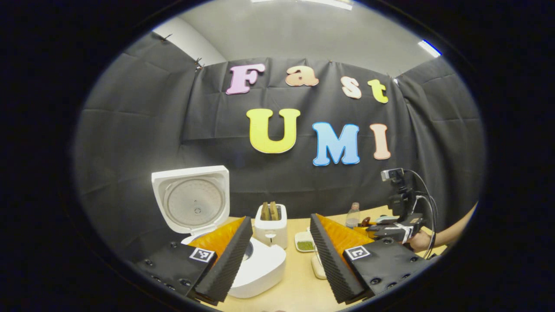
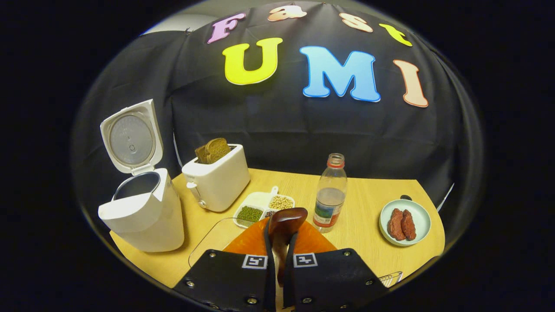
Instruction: Close the left gripper, press the button to open the rice cooker; take a wooden spoon from the chopstick holder with the right hand, scoop a spoonful of rice and pour it into the rice cooker, then put the wooden spoon back into the chopstick holder.
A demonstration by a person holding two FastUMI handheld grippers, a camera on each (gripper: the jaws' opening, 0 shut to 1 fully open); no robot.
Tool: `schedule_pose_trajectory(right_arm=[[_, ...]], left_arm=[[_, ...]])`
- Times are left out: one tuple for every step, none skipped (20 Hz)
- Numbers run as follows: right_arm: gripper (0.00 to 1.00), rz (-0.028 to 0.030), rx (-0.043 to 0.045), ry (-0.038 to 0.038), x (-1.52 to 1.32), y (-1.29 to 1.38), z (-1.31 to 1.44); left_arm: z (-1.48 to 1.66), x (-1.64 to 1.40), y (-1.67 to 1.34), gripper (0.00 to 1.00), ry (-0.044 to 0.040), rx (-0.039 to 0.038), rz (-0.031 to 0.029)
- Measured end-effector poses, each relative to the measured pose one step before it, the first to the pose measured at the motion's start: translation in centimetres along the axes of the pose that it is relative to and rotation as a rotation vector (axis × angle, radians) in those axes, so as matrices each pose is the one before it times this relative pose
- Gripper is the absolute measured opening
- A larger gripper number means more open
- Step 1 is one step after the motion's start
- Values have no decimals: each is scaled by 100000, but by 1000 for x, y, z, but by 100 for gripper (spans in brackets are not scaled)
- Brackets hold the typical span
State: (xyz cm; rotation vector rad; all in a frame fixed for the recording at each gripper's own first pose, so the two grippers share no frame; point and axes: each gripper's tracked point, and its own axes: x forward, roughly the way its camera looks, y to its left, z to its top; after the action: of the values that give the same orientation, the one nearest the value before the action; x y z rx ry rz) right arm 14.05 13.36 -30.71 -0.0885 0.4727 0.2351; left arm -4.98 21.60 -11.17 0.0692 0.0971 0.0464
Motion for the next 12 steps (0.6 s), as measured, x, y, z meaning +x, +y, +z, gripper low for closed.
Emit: schedule_pose_trajectory(right_arm=[[7,684,2570,769,321,344,-429],[7,568,2866,599,163,403,-232],[7,493,2870,156,103,274,-55],[7,807,3558,516,14,388,-264],[7,1928,4620,655,58,511,-61],[7,1622,5863,157,195,423,-61],[7,1130,6330,116,129,160,-61],[7,1027,6661,-52,59,53,55],[7,903,7030,189,141,-64,28],[7,824,6178,-130,141,-10,-90],[7,378,4905,-296,-8,-133,45],[7,323,4347,-221,33,-28,4]], left_arm=[[-364,-94,410,94,613,-260,776],[-198,-94,447,94,668,-292,877],[-405,16,552,93,568,-419,902],[-211,-49,332,94,513,-604,580],[-186,51,331,94,643,-465,672],[-263,-92,283,90,661,-495,630],[-236,-161,156,93,655,-500,644],[-188,-60,129,94,515,-605,271],[-112,-29,-193,90,669,-933,-186],[-233,-22,-121,94,489,-1033,-418],[-175,-33,45,94,459,-492,-4],[-235,-82,97,90,502,-19,138]])
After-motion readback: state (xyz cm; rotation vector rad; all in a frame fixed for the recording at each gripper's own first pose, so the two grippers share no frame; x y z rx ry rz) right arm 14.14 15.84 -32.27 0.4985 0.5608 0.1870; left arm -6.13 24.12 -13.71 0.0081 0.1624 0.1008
